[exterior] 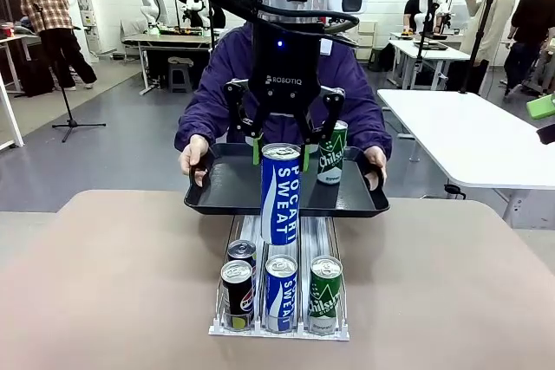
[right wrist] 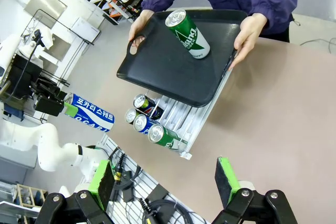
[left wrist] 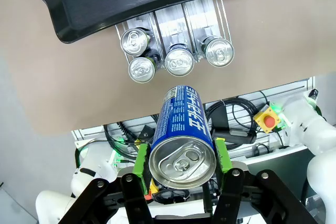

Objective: Retrieve and hand over the desired beverage to the person.
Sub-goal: Place the picked can on the Handle tray extended by the person.

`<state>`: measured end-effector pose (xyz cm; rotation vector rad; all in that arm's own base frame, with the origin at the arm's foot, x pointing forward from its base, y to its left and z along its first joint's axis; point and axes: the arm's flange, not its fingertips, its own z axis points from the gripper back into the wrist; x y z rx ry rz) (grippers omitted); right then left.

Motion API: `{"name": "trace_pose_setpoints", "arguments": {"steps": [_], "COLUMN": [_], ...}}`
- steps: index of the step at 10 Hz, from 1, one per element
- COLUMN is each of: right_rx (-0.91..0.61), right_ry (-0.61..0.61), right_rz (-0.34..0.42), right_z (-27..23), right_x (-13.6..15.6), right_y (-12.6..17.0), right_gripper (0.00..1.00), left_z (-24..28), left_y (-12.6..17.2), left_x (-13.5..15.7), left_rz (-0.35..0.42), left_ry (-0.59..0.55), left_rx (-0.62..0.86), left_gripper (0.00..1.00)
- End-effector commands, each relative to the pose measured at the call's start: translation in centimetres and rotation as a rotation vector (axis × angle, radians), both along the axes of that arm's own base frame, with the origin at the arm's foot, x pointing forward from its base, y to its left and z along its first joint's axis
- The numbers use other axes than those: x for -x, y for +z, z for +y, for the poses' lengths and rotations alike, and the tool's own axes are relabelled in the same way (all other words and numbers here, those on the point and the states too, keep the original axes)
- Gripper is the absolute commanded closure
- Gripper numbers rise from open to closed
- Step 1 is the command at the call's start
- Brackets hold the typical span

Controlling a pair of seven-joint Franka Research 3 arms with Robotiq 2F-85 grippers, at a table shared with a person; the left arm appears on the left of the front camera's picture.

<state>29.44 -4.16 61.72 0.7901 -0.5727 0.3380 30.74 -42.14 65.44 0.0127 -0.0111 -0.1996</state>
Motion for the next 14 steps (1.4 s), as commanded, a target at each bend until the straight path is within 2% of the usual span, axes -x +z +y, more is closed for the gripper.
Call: {"name": "trace_pose_setpoints", "arguments": {"steps": [1,6,7,9,10,12,13,14], "right_rx": [0.012,0.012,0.012,0.012,0.012,0.012,0.012,0.012], "right_ry": [-0.004,-0.004,-0.004,-0.004,-0.004,-0.004,-0.004,-0.004], "right_rz": [-0.002,-0.002,-0.002,-0.002,-0.002,-0.002,-0.002,-0.002], "right_z": [0.0,0.0,0.0,0.0,0.0,0.0,0.0,0.0], "right_x": [-0.1,-0.1,-0.1,-0.1,-0.1,-0.1,-0.1,-0.1], "right_y": [-0.2,-0.2,-0.2,-0.2,-0.2,-0.2,-0.2,-0.2], "right_gripper": [0.00,0.00,0.00,0.00,0.00,0.00,0.00,0.00], "left_z": [0.0,0.0,0.0,2.0,3.4,5.8,7.3,8.5], "left_y": [0.3,0.3,0.0,3.1,4.4,6.6,7.4,7.8], "left_x": [0.3,0.3,0.0,-1.9,-3.8,-9.5,-12.6,-14.9], "left_rz": [-0.007,-0.007,0.000,-0.116,-0.149,-0.126,-0.078,-0.064], "left_ry": [0.016,0.016,0.000,-0.028,-0.014,0.057,0.087,0.115], "left_rx": [0.002,0.002,0.000,-0.016,-0.026,-0.024,-0.004,0.015], "left_gripper": [1.00,1.00,0.42,0.42,0.42,0.42,0.42,0.42]}}
